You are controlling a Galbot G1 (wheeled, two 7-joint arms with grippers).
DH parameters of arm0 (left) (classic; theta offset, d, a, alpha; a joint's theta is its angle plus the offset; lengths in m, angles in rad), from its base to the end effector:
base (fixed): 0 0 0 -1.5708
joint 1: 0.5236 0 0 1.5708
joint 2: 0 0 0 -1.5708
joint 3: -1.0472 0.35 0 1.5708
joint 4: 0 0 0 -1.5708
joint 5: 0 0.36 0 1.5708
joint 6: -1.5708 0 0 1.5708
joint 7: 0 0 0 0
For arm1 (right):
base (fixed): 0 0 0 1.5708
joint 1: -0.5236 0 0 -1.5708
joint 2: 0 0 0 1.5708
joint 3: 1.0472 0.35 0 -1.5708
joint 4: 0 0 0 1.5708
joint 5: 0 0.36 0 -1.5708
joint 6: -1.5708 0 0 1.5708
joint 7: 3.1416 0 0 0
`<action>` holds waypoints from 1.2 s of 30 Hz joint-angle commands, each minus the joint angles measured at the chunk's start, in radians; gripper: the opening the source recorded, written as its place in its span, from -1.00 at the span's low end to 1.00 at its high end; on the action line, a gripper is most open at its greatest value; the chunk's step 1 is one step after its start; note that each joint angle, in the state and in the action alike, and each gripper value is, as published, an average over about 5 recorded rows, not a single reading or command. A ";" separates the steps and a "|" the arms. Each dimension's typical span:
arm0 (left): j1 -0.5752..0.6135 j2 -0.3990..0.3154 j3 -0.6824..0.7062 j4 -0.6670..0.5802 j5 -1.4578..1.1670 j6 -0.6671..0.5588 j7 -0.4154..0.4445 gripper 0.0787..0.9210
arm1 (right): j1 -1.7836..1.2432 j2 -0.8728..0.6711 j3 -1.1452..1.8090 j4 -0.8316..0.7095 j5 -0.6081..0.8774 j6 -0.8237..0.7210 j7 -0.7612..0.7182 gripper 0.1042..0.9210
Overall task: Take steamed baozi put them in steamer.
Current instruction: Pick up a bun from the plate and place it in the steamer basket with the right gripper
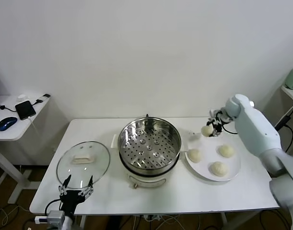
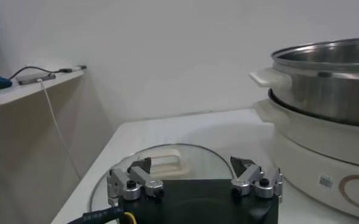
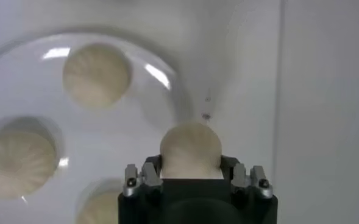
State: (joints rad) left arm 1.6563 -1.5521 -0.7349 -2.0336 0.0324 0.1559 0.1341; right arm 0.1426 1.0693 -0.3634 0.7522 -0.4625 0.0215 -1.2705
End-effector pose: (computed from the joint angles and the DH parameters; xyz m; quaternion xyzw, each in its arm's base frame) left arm 0.1508 0.0711 -0.3344 0.0246 -0.9858 -0.0609 0.1544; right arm 0.6417 -0.1274 -0.0897 0.4655 -0.5856 0.5733 0.3343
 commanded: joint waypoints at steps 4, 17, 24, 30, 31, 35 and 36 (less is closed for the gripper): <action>-0.014 -0.005 0.002 -0.011 0.015 0.004 -0.007 0.77 | 0.363 0.101 -0.367 0.023 0.350 -0.103 -0.100 0.30; -0.016 -0.027 -0.016 -0.021 0.010 0.010 -0.024 0.77 | 0.419 0.386 -0.616 -0.141 0.603 0.537 -0.091 0.30; -0.013 -0.047 -0.010 -0.022 0.014 0.004 -0.028 0.77 | 0.366 0.364 -0.743 -0.025 0.479 0.820 0.058 0.30; -0.015 -0.049 -0.011 -0.022 0.015 0.004 -0.030 0.77 | 0.329 0.386 -0.768 -0.053 0.319 0.851 0.168 0.30; -0.015 -0.050 -0.010 -0.023 0.015 0.004 -0.030 0.77 | 0.326 0.389 -0.770 -0.058 0.294 0.851 0.177 0.30; -0.011 -0.054 -0.009 -0.025 0.017 0.004 -0.030 0.77 | 0.304 0.393 -0.760 -0.073 0.213 0.851 0.183 0.30; -0.011 -0.054 -0.009 -0.024 0.017 0.003 -0.031 0.77 | 0.298 0.392 -0.758 -0.075 0.207 0.851 0.183 0.31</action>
State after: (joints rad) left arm 1.6447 -1.6010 -0.7449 -2.0575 0.0480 0.1595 0.1046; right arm 0.4459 1.4370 -1.0625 0.6801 -0.1629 0.7678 -1.1494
